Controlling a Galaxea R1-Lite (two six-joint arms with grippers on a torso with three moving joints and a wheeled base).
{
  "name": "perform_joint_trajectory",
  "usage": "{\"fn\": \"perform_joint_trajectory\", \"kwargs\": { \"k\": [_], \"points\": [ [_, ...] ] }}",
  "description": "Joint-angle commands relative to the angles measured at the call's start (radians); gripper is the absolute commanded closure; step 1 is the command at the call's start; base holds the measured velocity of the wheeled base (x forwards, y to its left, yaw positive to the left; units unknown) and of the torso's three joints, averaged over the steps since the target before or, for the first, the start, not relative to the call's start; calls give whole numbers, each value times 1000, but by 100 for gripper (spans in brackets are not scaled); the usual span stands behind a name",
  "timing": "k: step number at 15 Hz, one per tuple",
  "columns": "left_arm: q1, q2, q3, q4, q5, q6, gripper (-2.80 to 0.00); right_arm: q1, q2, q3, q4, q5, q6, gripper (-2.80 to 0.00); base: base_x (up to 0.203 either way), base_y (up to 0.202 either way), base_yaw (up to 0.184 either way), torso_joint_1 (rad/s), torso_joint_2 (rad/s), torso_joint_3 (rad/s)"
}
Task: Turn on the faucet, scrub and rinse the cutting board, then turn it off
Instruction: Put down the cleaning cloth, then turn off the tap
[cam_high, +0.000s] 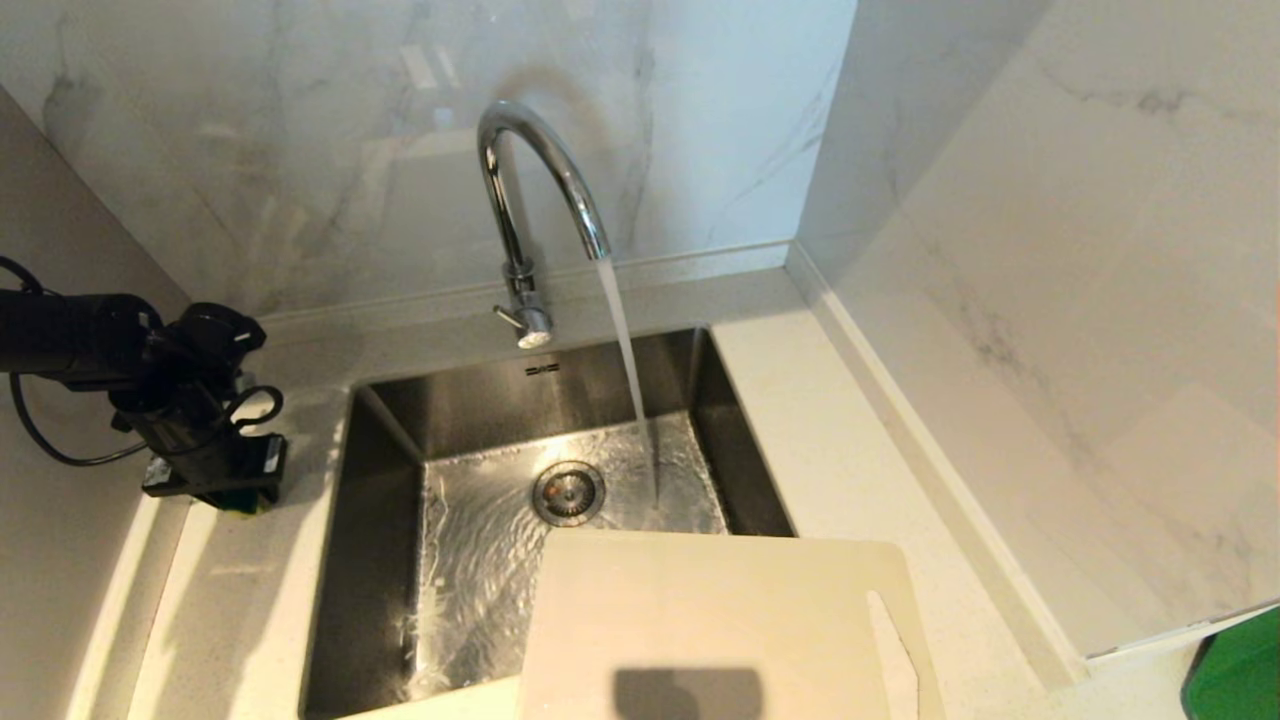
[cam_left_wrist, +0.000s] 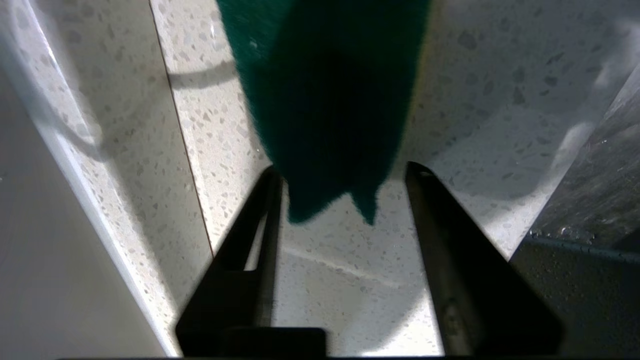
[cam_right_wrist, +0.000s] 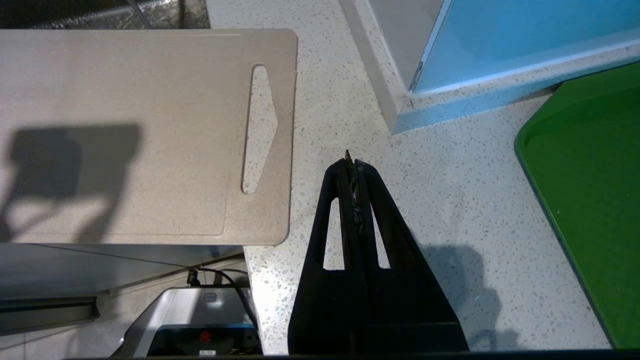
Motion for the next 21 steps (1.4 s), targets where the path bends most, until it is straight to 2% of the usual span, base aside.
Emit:
{"fn": "perform_joint_trajectory", "kwargs": {
  "k": [1,4,7,8,10,11,16,21],
  "points": [
    [1,-16,5,6,1,-1,-280,0,1,0,1,0,0,0,0,0,0,0,0,0],
    [-1,-67,12,22,-12,24,-280,-1,1,0,1,0,0,0,0,0,0,0,0,0],
    [-2,-140,25,64,-174,152,-280,-1,1,0,1,0,0,0,0,0,0,0,0,0],
    [-7,-154,26,70,-182,196,-280,0,1,0,1,0,0,0,0,0,0,0,0,0],
    [-36,-172,27,75,-186,242,-280,0,1,0,1,0,0,0,0,0,0,0,0,0],
    [-52,-174,25,77,-186,254,0,0,1,0,1,0,0,0,0,0,0,0,0,0],
    [-177,-124,-68,76,-184,271,0,0,1,0,1,0,0,0,0,0,0,0,0,0],
    [-284,-6,-276,32,-186,267,0,0,1,0,1,0,0,0,0,0,0,0,0,0]
  ]
}}
